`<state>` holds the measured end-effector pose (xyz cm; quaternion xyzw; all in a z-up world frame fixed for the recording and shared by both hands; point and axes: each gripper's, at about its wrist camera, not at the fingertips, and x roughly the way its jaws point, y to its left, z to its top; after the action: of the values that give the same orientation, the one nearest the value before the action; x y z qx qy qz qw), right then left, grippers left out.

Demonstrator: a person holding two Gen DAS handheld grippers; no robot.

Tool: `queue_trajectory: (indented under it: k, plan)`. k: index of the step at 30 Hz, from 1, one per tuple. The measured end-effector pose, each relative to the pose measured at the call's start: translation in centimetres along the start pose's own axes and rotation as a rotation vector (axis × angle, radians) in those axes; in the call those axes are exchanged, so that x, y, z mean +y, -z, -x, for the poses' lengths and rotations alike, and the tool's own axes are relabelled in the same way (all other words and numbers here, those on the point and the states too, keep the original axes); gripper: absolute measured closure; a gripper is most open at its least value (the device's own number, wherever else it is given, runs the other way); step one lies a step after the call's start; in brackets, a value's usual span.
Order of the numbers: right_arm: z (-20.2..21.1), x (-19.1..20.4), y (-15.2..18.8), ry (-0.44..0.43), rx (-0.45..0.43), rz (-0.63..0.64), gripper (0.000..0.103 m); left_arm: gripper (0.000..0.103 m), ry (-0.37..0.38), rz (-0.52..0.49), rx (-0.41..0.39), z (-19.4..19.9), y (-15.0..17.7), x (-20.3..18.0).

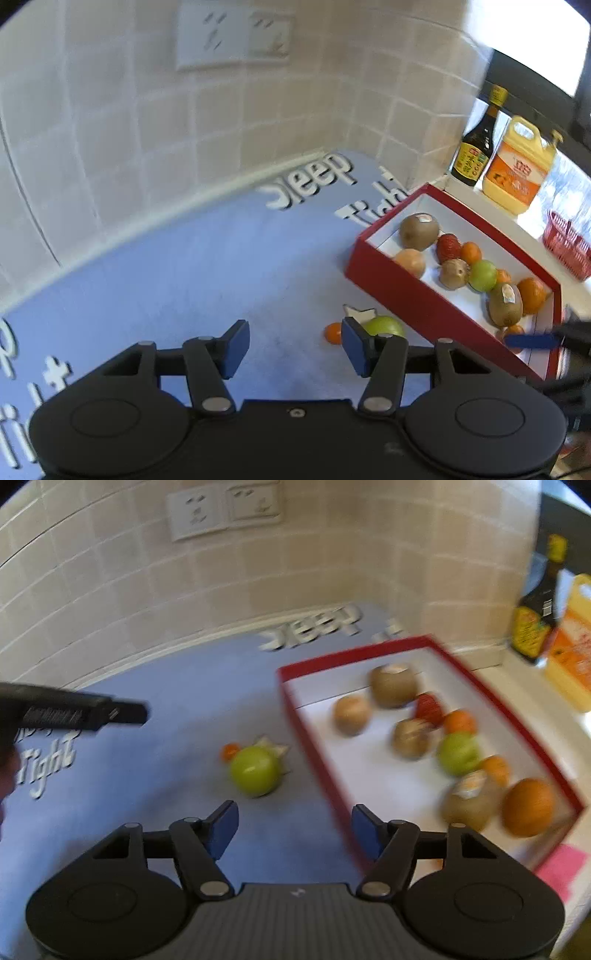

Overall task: Organize fruits
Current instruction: 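Grasp a small red tomato with the left gripper while the right gripper grasps a green apple, then carry the tomato and green apple over the white box and lower them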

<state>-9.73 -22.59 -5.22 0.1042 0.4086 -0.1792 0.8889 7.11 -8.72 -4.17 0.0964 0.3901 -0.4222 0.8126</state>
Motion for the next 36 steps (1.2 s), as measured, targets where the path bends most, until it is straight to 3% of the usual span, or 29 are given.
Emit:
queue_trajectory:
  k: [3,5,6,8,14,19,25,36]
  plan:
    - [-1.9,1.1,0.1,-0.05,0.009,-0.039,0.037,0.039,0.108,0.022,0.034,-2.2,0.3,1.7]
    - [-3.5,0.9,-0.3,-0.093,0.028,-0.133,0.038,0.05,0.173,0.024,0.054,-4.1,0.6,1.8]
    - [-4.1,0.7,-0.5,-0.127,0.032,-0.177,0.039,0.061,0.193,0.018,0.059,-5.0,0.8,1.9]
    - [-5.4,0.6,-0.8,-0.163,0.034,-0.237,0.04,0.064,0.211,0.009,0.083,-7.0,0.7,1.9]
    - [-7.5,2.5,-1.6,-0.059,-0.012,-0.132,0.04,0.064,0.377,0.123,0.153,-10.5,0.1,2.8]
    - [-9.4,2.8,-2.0,-0.026,-0.007,-0.123,0.039,0.064,0.325,0.074,0.204,-12.5,0.4,1.4]
    - [-10.7,2.1,-1.8,-0.031,0.012,-0.141,0.046,0.077,0.303,0.023,0.189,-12.7,0.4,0.8]
    - [-10.2,1.5,-1.8,-0.058,0.005,-0.181,0.051,0.078,0.256,-0.014,0.126,-10.5,0.3,-0.1]
